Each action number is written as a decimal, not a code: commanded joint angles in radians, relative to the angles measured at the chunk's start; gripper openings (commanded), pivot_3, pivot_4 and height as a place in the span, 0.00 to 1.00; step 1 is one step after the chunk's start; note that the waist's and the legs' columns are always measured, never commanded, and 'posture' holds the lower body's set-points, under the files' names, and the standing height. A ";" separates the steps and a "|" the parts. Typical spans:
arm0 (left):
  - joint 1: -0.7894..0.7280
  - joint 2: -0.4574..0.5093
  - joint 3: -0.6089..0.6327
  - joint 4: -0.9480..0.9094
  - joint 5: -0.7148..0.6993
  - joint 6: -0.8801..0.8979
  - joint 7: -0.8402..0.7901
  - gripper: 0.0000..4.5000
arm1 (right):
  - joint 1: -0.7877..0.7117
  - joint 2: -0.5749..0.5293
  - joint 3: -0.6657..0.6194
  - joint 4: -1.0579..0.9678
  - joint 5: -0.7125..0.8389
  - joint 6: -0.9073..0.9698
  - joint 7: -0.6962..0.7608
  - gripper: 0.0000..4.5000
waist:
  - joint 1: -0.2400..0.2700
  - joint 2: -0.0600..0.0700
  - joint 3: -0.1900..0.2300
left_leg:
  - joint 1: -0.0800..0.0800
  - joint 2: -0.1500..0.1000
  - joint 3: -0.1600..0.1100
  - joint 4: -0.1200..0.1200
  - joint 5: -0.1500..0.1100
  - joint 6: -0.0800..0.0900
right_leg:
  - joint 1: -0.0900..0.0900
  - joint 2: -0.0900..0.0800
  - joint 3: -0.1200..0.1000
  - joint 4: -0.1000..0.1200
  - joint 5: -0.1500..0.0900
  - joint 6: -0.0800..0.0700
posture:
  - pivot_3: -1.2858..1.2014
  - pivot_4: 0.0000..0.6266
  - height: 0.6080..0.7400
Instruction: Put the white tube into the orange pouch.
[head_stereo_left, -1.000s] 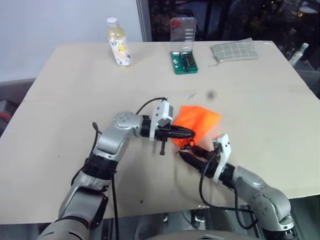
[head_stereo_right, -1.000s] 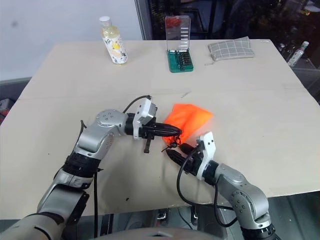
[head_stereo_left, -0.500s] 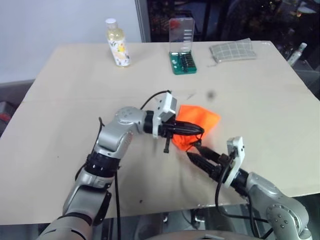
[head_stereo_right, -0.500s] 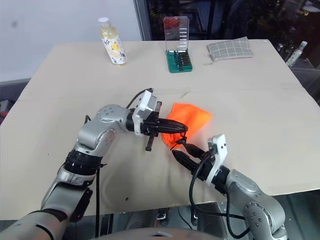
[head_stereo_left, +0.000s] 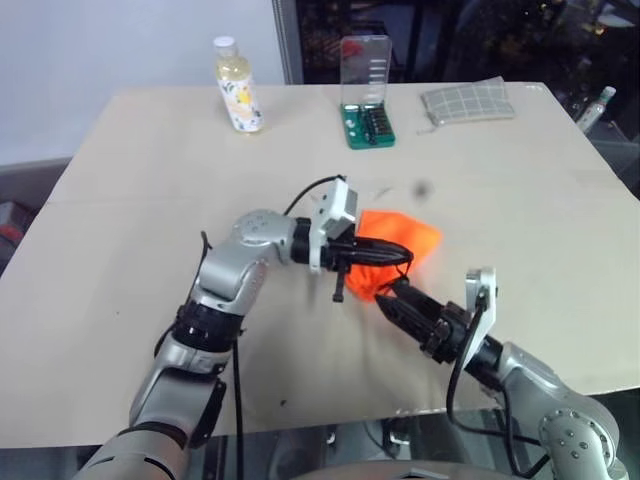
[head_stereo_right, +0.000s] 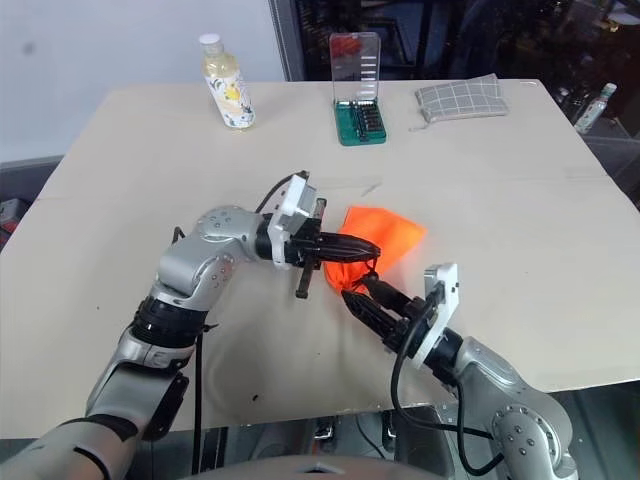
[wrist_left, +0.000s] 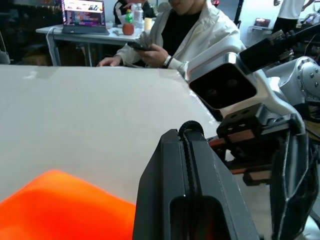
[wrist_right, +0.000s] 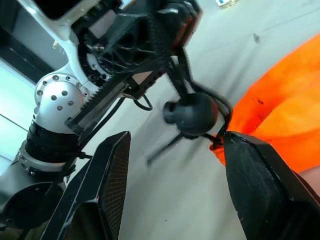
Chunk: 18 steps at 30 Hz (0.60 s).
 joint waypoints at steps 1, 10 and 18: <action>0.006 0.017 0.035 -0.119 -0.055 0.045 0.028 0.00 | -0.012 -0.009 -0.008 -0.029 0.024 -0.017 -0.011 0.65 | 0.000 0.000 0.000 | 0.000 0.000 0.000 0.000 0.000 0.000 | 0.000 0.000 0.000 0.000 0.000 0.000 | 0.52 0.24 1.00; 0.007 0.025 0.030 -0.081 -0.044 0.026 0.017 0.00 | -0.005 -0.018 -0.021 -0.031 0.037 -0.026 -0.022 0.65 | 0.001 0.000 0.000 | 0.001 0.000 0.000 0.000 0.000 0.000 | 0.001 0.000 0.001 0.000 0.000 0.000 | 0.52 0.24 1.00; 0.015 0.036 0.035 -0.108 -0.056 0.037 0.020 0.00 | 0.000 -0.040 -0.044 -0.044 0.058 -0.030 -0.029 0.65 | 0.001 0.000 0.000 | 0.001 0.000 0.000 0.000 0.000 0.000 | 0.001 0.000 0.001 0.000 0.000 0.000 | 0.52 0.24 1.00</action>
